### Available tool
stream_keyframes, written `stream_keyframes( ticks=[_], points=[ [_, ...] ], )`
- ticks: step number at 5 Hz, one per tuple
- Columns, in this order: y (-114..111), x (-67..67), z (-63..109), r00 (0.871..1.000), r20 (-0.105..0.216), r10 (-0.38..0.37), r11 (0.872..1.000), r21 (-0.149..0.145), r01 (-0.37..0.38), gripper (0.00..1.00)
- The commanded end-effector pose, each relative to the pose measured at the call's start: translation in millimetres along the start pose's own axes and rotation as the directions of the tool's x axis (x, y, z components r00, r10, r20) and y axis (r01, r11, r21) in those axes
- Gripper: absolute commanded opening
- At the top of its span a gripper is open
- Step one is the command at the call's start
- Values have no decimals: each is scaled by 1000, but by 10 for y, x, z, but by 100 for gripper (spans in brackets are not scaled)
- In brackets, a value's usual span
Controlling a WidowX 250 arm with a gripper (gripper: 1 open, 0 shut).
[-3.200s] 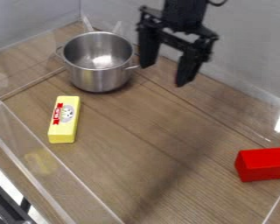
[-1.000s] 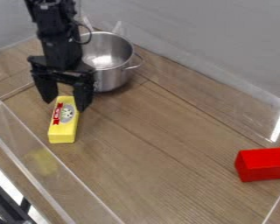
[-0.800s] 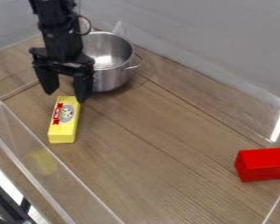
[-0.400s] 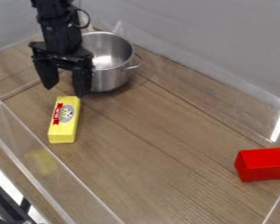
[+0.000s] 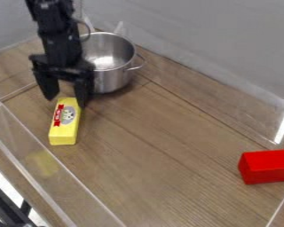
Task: Put butter into the silver pot
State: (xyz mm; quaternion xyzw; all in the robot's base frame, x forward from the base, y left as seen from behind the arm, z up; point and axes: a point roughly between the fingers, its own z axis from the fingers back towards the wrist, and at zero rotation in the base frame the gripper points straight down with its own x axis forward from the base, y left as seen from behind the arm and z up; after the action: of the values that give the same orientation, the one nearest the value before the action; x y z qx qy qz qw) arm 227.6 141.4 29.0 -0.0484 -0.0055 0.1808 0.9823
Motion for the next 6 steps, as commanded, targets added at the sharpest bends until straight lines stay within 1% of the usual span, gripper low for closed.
stream_keyframes(
  ticks=[1, 2, 4, 6],
  points=[
    [-44, 14, 32, 1000, 27, -14, 1000, -2, 14, 100],
    [-39, 14, 61, 999, 25, -32, 999, -3, 32, 100],
    [-7, 71, 80, 1000, 14, -19, 1000, -1, 19, 100],
    [-153, 60, 148, 999, 1, -37, 999, 0, 37, 100]
  ],
)
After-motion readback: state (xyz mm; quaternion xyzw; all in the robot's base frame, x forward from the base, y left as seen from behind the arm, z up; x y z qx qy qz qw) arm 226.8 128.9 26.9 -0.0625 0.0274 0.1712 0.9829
